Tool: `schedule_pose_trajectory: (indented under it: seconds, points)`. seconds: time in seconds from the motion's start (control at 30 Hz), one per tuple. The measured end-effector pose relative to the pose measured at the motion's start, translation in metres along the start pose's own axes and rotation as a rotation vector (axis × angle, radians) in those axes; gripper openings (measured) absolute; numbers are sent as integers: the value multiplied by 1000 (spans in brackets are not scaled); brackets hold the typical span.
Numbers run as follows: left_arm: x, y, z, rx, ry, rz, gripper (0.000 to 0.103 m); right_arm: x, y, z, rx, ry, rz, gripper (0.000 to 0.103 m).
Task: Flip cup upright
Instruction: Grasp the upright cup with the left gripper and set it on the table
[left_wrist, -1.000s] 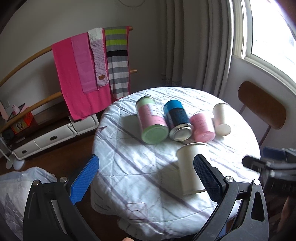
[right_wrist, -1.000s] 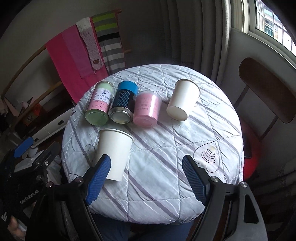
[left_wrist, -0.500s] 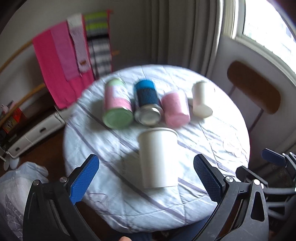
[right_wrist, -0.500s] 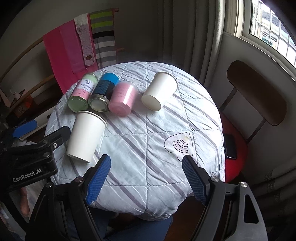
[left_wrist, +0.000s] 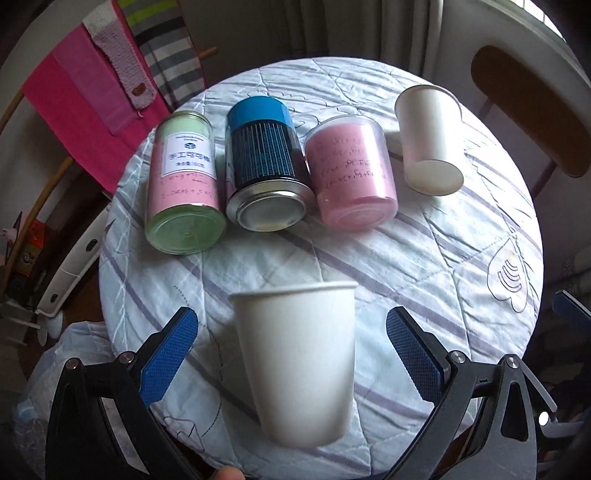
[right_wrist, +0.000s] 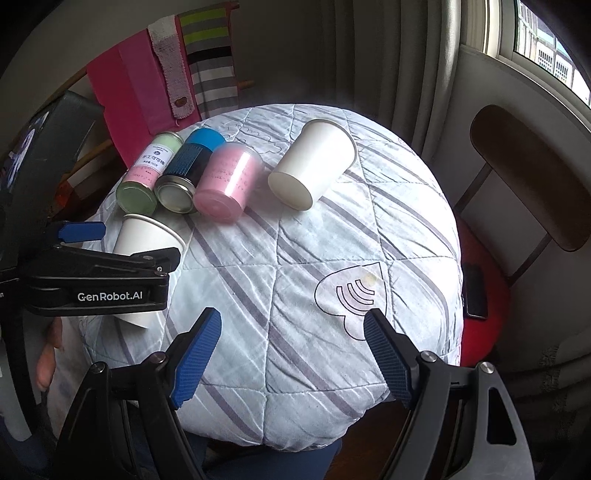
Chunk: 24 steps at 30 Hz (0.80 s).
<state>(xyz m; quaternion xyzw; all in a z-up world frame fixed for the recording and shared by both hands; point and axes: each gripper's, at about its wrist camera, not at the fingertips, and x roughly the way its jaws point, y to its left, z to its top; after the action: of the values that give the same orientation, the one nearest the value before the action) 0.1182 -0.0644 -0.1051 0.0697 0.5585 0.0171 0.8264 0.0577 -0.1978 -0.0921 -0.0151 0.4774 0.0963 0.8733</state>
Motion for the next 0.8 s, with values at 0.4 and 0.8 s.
schedule_pose_trajectory:
  seconds: [0.4, 0.8]
  points:
    - [12, 6, 8, -20, -15, -29, 74, 21, -3, 8, -2, 38, 20, 81]
    - [-31, 24, -3, -75, -296, -97, 74, 17, 12, 6, -9, 38, 10, 81]
